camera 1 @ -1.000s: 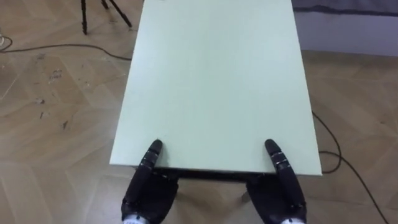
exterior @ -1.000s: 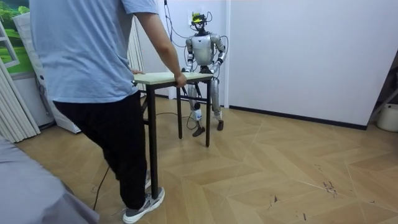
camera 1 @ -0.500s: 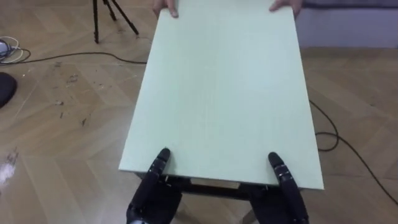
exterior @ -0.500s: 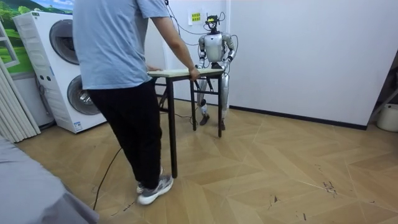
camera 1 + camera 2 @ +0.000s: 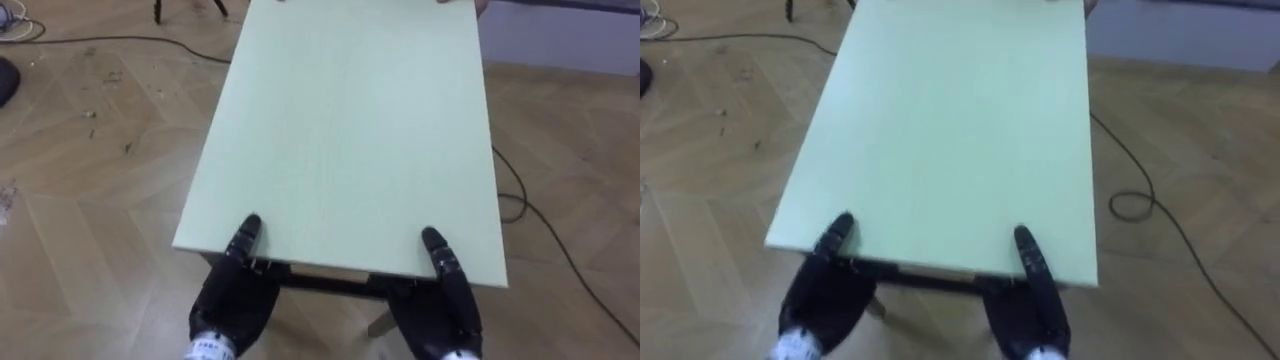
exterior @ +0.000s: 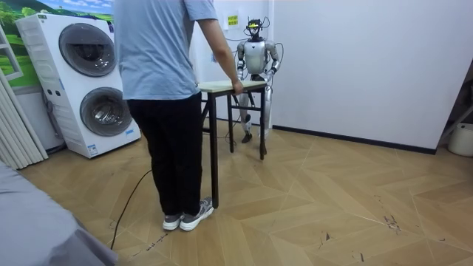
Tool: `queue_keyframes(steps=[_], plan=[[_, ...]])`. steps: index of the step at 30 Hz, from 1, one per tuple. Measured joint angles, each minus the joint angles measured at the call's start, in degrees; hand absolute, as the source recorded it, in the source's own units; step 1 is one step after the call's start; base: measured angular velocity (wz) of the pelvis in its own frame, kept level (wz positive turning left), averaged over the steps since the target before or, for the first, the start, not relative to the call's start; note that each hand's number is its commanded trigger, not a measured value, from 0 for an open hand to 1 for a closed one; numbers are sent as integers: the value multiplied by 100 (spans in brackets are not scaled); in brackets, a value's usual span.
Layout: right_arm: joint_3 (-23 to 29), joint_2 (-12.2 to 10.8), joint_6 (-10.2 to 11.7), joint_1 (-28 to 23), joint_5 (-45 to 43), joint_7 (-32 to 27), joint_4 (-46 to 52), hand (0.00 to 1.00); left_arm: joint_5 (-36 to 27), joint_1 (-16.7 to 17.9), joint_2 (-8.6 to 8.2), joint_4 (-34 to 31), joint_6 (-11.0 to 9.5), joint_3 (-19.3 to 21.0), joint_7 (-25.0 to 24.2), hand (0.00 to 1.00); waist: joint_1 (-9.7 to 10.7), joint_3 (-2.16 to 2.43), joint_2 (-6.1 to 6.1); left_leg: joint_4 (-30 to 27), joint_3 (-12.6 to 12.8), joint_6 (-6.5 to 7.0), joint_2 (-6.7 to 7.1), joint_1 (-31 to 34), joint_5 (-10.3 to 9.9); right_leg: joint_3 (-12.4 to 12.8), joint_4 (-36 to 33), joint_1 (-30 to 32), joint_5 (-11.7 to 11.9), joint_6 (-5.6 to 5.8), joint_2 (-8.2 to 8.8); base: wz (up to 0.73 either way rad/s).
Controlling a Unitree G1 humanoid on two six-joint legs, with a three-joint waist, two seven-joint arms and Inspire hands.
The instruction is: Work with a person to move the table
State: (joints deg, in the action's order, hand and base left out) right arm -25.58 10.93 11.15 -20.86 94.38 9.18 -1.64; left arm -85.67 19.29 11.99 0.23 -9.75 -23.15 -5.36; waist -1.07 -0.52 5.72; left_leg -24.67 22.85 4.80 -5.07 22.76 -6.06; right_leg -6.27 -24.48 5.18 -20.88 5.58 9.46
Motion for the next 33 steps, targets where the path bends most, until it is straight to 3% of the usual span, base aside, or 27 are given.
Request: queue_keyframes(steps=[2, 6, 9, 10, 11, 12, 13, 14, 15, 17, 19, 21, 23, 24, 26, 27, 30, 33], plan=[[59, -18, -69, 22, -9, 0, -29, 100, 0, 5, -2, 0, 69, 43, 0, 100, -5, -12, -19, -3, -67, -34, -128, 156, 115, -102, 169, 109, 37, -163, -164, 6], [129, -7, -180, 21, -8, -1, -93, 100, -1, 16, 44, 22, 119, 29, 2, 100, 59, -44, -68, 178, -278, -95, -225, 191, 429, -249, 209, 118, 157, -325, -398, 14], [166, 4, -185, -28, -7, -2, -122, 100, 35, 42, 114, 28, 196, 22, 5, 100, -104, -76, -181, 759, -425, -245, -313, 63, 993, -271, 389, 172, 395, -541, -685, -2], [158, -14, -164, -31, -9, -2, -115, 100, 30, 28, 133, 26, 190, 22, 6, 100, -118, -82, -244, 1236, -655, -514, -293, -11, 1407, -300, 611, 189, 573, -654, -823, 8], [166, 12, -129, -30, -12, -1, -67, 100, 30, -7, 109, 23, 175, 6, 4, 100, -103, -92, -288, 1425, -969, -816, -296, -25, 1618, -523, 710, 301, 699, -795, -801, -13], [157, 22, -110, -8, -12, -3, -67, 100, -16, 20, 86, 25, 121, -14, 1, 100, -263, -117, -339, 727, -1074, -679, -349, 4, 1022, -630, 662, 388, 751, -869, -783, -34], [156, 58, -107, -7, -13, -3, -66, 100, -57, 59, 73, 24, 113, -42, 0, 100, -315, -112, -388, 226, -1075, -632, -380, 5, 613, -678, 666, 393, 781, -896, -779, -47], [164, 148, -99, -6, -22, -3, -66, 100, -136, 97, 67, 24, 104, -122, -1, 100, -332, -103, -501, -656, -1086, -650, -433, -41, 12, -831, 645, 388, 819, -935, -764, -15], [174, 228, -55, -6, -23, -3, -65, 100, -135, 99, 66, 25, 105, -193, 2, 100, -291, -119, -599, -1294, -1148, -687, -456, -160, -359, -1044, 580, 398, 838, -978, -749, 0], [180, 254, -20, -6, -33, -16, -53, 100, -83, 114, 53, 25, 105, -212, 2, 100, -235, -115, -692, -1884, -1219, -750, -553, -526, -765, -1360, 490, 444, 849, -1049, -752, 8], [193, 258, -16, -5, -50, -49, 3, 100, -25, 101, 12, 24, 110, -182, 5, 100, -172, -116, -776, -2101, -1283, -832, -596, -1018, -922, -1483, 371, 565, 873, -1107, -795, 16], [201, 257, 22, -2, -52, -49, 61, 100, 31, 44, -75, 24, 109, -153, 15, 100, -44, -123, -879, -1961, -1442, -854, -620, -1536, -942, -1623, 202, 787, 877, -1125, -813, 29], [163, 228, 81, 58, -48, -51, 89, 100, 35, -71, -56, 25, 108, -124, 22, 100, 68, -124, -917, -967, -1630, -1075, -499, -2063, -1240, -1657, -136, 1119, 892, -1125, -769, 12], [157, 237, 83, 58, -48, -52, 90, 100, 38, -70, -51, 25, 110, -112, 33, 100, 81, -121, -912, -689, -1641, -1028, -448, -2156, -1278, -1628, -170, 1167, 920, -1126, -743, 24], [168, 282, 130, -38, -36, -45, 185, 100, 96, -91, -51, 16, 115, -157, 74, 100, 269, -113, -965, 354, -1690, -1027, -272, -2463, -1281, -1245, -209, 1387, 1133, -1119, -749, 40], [205, 281, 122, -64, -32, -25, 210, 100, 97, -128, -45, 12, 115, -176, 61, 100, 223, -112, -964, 628, -1682, -1015, -225, -2526, -1301, -1155, -205, 1505, 1207, -1071, -717, 15], [284, 238, 56, -14, -32, -32, 185, 100, 104, -238, -46, 14, 116, -192, 146, 100, 215, -124, -987, 867, -1637, -923, -186, -2504, -1481, -1150, -204, 1672, 1330, -977, -661, -1], [350, 194, -16, -1, -46, -34, 122, 100, 134, -247, -82, 46, 108, -190, 188, 100, 167, -125, -983, 1017, -1617, -858, -63, -2460, -1456, -1111, 20, 1723, 1634, -938, -614, -3]])
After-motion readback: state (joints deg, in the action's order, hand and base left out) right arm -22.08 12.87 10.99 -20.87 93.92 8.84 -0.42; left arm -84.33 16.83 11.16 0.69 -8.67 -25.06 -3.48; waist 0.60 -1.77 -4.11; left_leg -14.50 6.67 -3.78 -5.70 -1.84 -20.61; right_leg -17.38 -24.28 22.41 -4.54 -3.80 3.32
